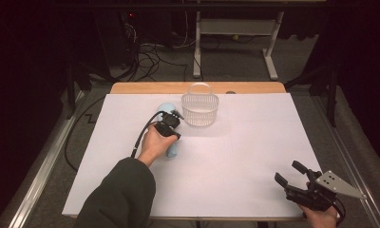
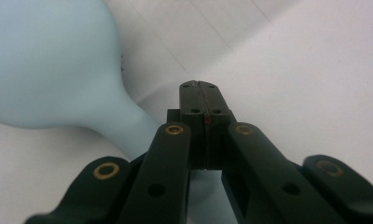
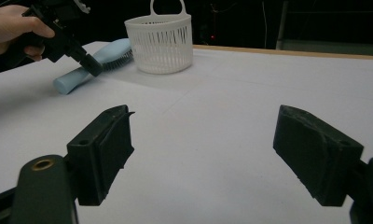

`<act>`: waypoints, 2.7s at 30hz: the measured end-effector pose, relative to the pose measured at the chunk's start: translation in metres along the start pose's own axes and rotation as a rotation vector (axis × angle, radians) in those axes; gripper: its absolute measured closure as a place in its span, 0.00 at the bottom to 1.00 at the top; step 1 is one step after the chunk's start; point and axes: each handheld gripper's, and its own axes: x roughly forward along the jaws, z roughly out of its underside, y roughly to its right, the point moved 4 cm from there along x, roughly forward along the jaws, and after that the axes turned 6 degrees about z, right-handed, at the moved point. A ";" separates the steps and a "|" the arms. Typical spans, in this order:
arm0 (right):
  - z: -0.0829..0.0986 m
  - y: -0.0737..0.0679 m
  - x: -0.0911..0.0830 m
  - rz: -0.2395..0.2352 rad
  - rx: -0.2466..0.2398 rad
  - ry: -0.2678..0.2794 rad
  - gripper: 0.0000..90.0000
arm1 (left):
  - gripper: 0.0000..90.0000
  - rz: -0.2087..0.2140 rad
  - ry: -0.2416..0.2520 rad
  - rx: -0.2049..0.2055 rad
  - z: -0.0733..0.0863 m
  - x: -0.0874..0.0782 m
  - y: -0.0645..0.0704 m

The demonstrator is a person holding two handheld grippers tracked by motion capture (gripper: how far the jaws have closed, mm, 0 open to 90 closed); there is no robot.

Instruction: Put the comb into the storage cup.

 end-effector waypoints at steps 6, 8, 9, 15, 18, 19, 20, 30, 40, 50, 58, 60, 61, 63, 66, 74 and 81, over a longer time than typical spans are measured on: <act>0.000 0.000 0.000 0.001 0.000 0.000 0.22 | 1.00 -0.003 0.000 -0.013 0.005 -0.002 -0.004; 0.000 0.000 0.000 0.001 0.001 0.000 0.22 | 1.00 -0.006 0.002 -0.018 0.007 -0.002 -0.006; 0.000 0.000 0.000 0.001 0.000 -0.001 0.22 | 1.00 -0.007 0.000 -0.020 0.008 -0.003 -0.006; 0.000 0.000 0.000 0.001 0.000 0.000 0.22 | 1.00 -0.011 0.002 -0.036 0.013 -0.004 -0.011; 0.000 0.000 0.000 0.001 -0.001 -0.001 0.22 | 1.00 -0.014 0.003 -0.041 0.014 -0.005 -0.012; 0.000 0.000 0.000 0.001 0.000 -0.001 0.22 | 1.00 -0.014 0.001 -0.043 0.015 -0.006 -0.013; 0.000 0.000 0.000 0.001 -0.001 -0.001 0.22 | 1.00 -0.015 0.004 -0.044 0.016 -0.006 -0.013; 0.000 0.000 0.000 0.000 -0.001 -0.001 0.22 | 1.00 -0.023 0.003 -0.053 0.020 -0.009 -0.016; 0.000 0.000 0.000 0.000 -0.001 -0.001 0.22 | 1.00 -0.036 -0.001 -0.052 0.025 -0.013 -0.018; 0.000 0.000 0.000 -0.001 0.001 -0.002 0.22 | 1.00 -0.047 -0.001 -0.059 0.030 -0.018 -0.022; 0.000 0.000 0.000 -0.001 0.003 -0.003 0.22 | 1.00 -0.055 -0.007 -0.066 0.035 -0.021 -0.026; 0.000 0.000 0.001 0.000 0.003 -0.002 0.22 | 1.00 -0.055 -0.004 -0.068 0.036 -0.021 -0.027; 0.000 0.000 0.001 0.000 0.004 -0.002 0.22 | 1.00 -0.055 -0.002 -0.069 0.036 -0.022 -0.027; 0.000 0.000 0.001 -0.001 0.003 -0.003 0.22 | 0.97 -0.047 -0.001 -0.062 0.037 -0.023 -0.026; 0.000 0.000 0.001 -0.001 0.005 -0.005 0.22 | 0.93 -0.035 0.012 -0.048 0.037 -0.027 -0.024; 0.000 -0.001 0.000 -0.001 0.000 -0.003 0.22 | 0.74 0.006 0.064 -0.035 0.038 -0.042 -0.022; 0.000 -0.001 0.000 0.000 -0.001 -0.004 0.22 | 0.58 -0.037 0.069 -0.047 0.036 -0.045 -0.028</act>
